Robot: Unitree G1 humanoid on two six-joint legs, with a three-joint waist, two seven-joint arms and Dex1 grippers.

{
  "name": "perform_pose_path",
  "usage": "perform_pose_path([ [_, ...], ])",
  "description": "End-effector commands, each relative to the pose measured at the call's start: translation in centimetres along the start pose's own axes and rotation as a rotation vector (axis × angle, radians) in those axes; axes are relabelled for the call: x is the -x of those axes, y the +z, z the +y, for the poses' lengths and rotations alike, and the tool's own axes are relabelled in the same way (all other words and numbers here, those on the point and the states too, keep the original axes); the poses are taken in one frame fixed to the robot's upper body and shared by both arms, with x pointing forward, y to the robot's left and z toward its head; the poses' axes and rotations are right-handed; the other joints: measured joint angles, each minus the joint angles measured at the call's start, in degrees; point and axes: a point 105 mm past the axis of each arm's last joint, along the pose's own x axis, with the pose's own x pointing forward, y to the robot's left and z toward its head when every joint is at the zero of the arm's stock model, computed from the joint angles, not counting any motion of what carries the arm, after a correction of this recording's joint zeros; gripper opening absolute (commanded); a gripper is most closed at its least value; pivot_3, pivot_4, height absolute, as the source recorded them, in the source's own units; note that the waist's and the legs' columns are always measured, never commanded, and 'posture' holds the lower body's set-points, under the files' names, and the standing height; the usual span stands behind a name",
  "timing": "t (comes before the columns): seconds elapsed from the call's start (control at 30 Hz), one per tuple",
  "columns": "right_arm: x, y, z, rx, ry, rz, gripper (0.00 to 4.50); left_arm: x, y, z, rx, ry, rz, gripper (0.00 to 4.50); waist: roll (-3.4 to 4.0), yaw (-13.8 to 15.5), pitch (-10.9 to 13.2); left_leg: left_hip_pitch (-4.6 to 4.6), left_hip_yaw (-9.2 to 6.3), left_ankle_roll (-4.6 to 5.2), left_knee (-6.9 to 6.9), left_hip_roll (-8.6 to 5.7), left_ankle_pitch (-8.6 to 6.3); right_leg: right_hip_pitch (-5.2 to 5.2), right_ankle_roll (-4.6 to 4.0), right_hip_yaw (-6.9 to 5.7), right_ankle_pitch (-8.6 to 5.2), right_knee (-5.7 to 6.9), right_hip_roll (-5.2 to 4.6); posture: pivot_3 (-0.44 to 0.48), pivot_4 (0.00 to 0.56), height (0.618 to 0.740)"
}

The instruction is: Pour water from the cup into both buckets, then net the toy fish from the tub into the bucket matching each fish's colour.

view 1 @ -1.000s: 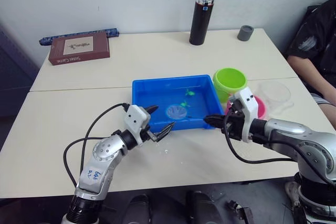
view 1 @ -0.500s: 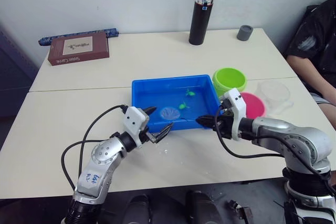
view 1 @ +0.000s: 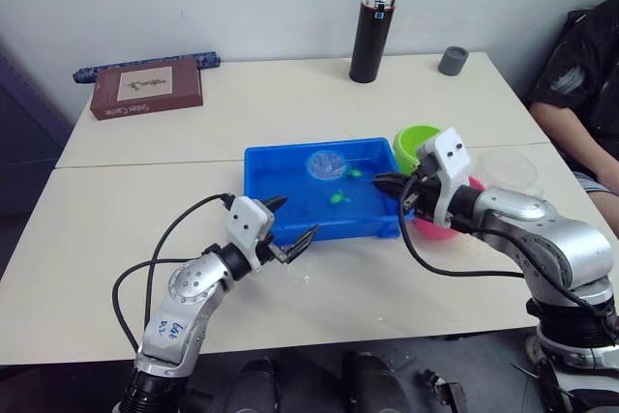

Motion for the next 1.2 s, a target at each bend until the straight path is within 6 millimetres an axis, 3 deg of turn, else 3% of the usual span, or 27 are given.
perform_pose_path([
  [0.03, 0.4, -0.8, -0.7, 0.184, -0.032, 0.004, 0.0, -0.1, 1.3, -0.3, -0.028, -0.012, -0.047, 4.45, 0.0, -0.05, 0.0, -0.03, 0.04, 0.0, 0.01, 0.0, 0.0, 0.0, 0.0, -0.02, 0.0, -0.02, 0.0, 0.0, 0.15, 0.74],
  [0.23, 0.6, -2.7, -1.4, 0.405, -0.062, 0.028, 0.0, -0.3, 1.3, -0.4, -0.03, -0.021, -0.053, 4.45, 0.0, -0.26, 0.0, 0.02, 0.27, 0.0, 0.0, 0.01, 0.0, -0.02, 0.01, 0.03, 0.0, 0.02, 0.02, 0.0, 0.15, 0.74],
  [0.43, 0.4, -2.5, -2.3, 0.429, -0.095, -0.005, 0.0, -0.4, 1.3, -0.5, -0.03, -0.023, -0.055, 4.45, 0.0, -0.14, 0.0, 0.04, 0.28, -0.02, 0.01, 0.04, 0.01, -0.01, 0.01, 0.04, 0.0, 0.04, 0.06, 0.0, 0.15, 0.74],
  [0.8, 0.4, -4.5, -2.1, 0.505, -0.076, 0.024, 0.0, -0.4, 1.3, -0.5, -0.028, -0.022, -0.055, 4.45, 0.0, -0.14, 0.0, 0.04, 0.29, -0.02, 0.02, 0.03, 0.01, -0.01, 0.01, 0.05, 0.0, 0.04, 0.04, 0.0, 0.15, 0.74],
  [1.2, -0.2, -5.7, -0.2, 0.542, 0.025, 0.025, 0.0, -0.3, 1.4, -0.3, -0.031, -0.014, -0.056, 4.45, 0.0, -0.11, 0.0, 0.06, 0.3, -0.02, 0.01, 0.03, 0.01, -0.01, 0.01, 0.05, 0.0, 0.07, 0.04, 0.0, 0.15, 0.74],
])
